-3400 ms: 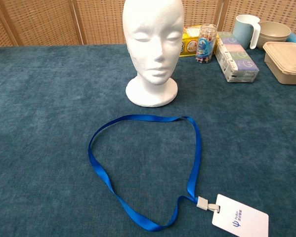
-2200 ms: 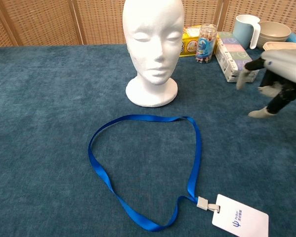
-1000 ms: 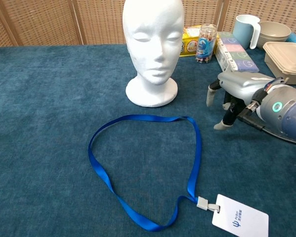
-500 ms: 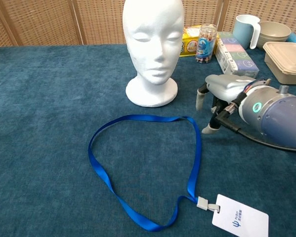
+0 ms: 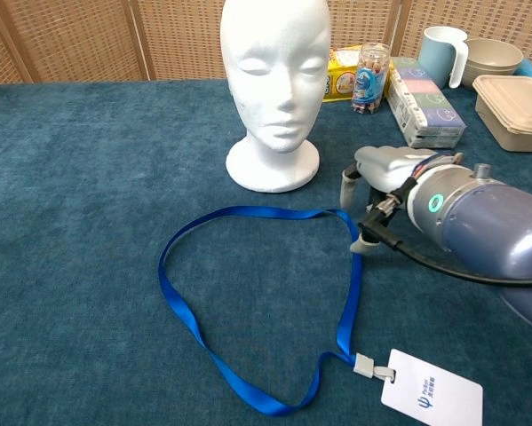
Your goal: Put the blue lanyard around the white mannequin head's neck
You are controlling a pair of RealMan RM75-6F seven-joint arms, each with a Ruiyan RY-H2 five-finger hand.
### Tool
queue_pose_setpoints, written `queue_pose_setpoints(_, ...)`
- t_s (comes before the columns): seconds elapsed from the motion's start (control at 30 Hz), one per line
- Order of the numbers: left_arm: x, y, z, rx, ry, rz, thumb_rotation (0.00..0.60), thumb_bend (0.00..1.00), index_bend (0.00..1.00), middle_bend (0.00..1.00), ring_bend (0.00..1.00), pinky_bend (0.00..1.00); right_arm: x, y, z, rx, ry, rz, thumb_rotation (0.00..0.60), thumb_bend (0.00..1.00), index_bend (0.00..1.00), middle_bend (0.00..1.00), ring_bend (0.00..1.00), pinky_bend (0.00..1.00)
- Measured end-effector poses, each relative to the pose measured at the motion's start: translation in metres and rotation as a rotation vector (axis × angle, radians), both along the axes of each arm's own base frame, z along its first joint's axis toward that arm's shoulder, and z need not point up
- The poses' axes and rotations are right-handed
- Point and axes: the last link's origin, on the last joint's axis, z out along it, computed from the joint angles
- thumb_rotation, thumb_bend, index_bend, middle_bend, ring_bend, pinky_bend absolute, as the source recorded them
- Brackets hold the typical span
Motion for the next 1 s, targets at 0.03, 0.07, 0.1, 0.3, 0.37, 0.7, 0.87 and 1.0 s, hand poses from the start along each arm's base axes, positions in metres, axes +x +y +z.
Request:
queue_pose_setpoints(0.03, 0.0, 0.0, 0.0, -0.001, 0.001, 0.0, 0.5, 0.19, 0.47, 0.63, 0.46, 0.36, 0.001, 0.0, -0.001, 0.001, 0.0, -0.001, 0.599, 0.23, 0.32, 0.99, 1.0, 1.0)
queue_pose_setpoints(0.07, 0.0, 0.0, 0.0, -0.002, 0.0, 0.001, 0.5, 0.19, 0.47, 0.63, 0.46, 0.36, 0.003, 0.0, -0.002, 0.002, -0.002, -0.003, 0.599, 0.23, 0.32, 0.99, 1.0, 1.0)
queue_pose_setpoints(0.1, -0.001, 0.0, 0.0, -0.003, 0.0, 0.001, 0.499, 0.19, 0.47, 0.63, 0.46, 0.36, 0.004, 0.0, -0.003, 0.003, -0.003, -0.006, 0.599, 0.23, 0.32, 0.99, 1.0, 1.0)
queue_pose_setpoints(0.3, 0.0, 0.001, 0.0, -0.004, 0.002, -0.001, 0.501, 0.19, 0.47, 0.63, 0.46, 0.36, 0.006, -0.003, -0.009, 0.005, 0.006, -0.019, 0.6, 0.23, 0.32, 0.99, 1.0, 1.0)
queue_pose_setpoints(0.37, 0.0, 0.001, 0.0, -0.004, 0.003, -0.001, 0.501, 0.19, 0.47, 0.63, 0.46, 0.36, 0.006, -0.004, -0.01, 0.003, 0.008, -0.019, 0.6, 0.23, 0.32, 0.99, 1.0, 1.0)
queue_pose_setpoints(0.7, 0.002, 0.002, -0.001, -0.004, 0.002, -0.004, 0.502, 0.19, 0.47, 0.63, 0.46, 0.36, 0.003, -0.011, -0.015, -0.024, 0.016, -0.02, 0.6, 0.23, 0.31, 0.99, 1.0, 1.0)
queue_pose_setpoints(0.87, 0.002, 0.002, -0.001, -0.004, 0.003, -0.002, 0.502, 0.19, 0.47, 0.63, 0.46, 0.36, 0.001, -0.014, -0.015, -0.039, 0.019, -0.019, 0.598, 0.23, 0.31, 0.99, 1.0, 1.0)
queue_pose_setpoints(1.0, 0.002, 0.002, -0.002, -0.007, 0.005, -0.002, 0.501, 0.19, 0.47, 0.63, 0.46, 0.36, 0.0, -0.017, -0.016, -0.05, 0.022, -0.018, 0.598, 0.24, 0.31, 0.99, 1.0, 1.0)
